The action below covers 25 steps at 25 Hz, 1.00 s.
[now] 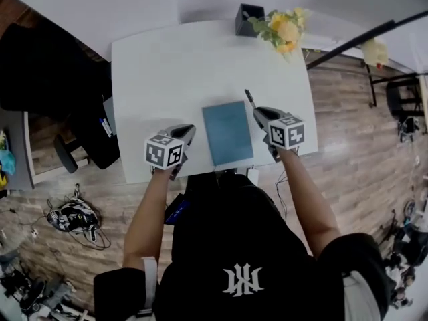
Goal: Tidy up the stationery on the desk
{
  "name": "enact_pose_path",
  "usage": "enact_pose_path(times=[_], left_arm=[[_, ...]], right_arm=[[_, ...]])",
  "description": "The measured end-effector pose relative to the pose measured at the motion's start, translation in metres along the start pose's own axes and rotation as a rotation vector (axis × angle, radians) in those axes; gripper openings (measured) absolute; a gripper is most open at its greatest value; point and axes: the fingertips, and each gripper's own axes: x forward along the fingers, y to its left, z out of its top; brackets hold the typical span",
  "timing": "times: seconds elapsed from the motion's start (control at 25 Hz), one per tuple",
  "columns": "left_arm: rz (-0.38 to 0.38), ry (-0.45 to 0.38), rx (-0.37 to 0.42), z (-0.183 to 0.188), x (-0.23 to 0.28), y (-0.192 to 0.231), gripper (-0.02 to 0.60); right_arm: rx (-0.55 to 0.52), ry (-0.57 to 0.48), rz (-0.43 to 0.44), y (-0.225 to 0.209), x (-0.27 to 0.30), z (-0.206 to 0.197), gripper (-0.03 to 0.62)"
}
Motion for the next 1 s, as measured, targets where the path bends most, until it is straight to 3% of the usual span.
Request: enact_pose_path(times=[0.4, 1.0], left_arm=[[0.06, 0.007, -0.014, -0.033, 0.023, -0.044, 0.003], [0.023, 0.071, 0.034, -0.04, 0.035, -0.064, 0.004]], right_arm=[[0.153, 0.054, 0.064, -0.005, -0.003, -0.077, 0.064], [0.211, 0.148, 0.16, 0.014, 0.002, -0.104, 0.066]])
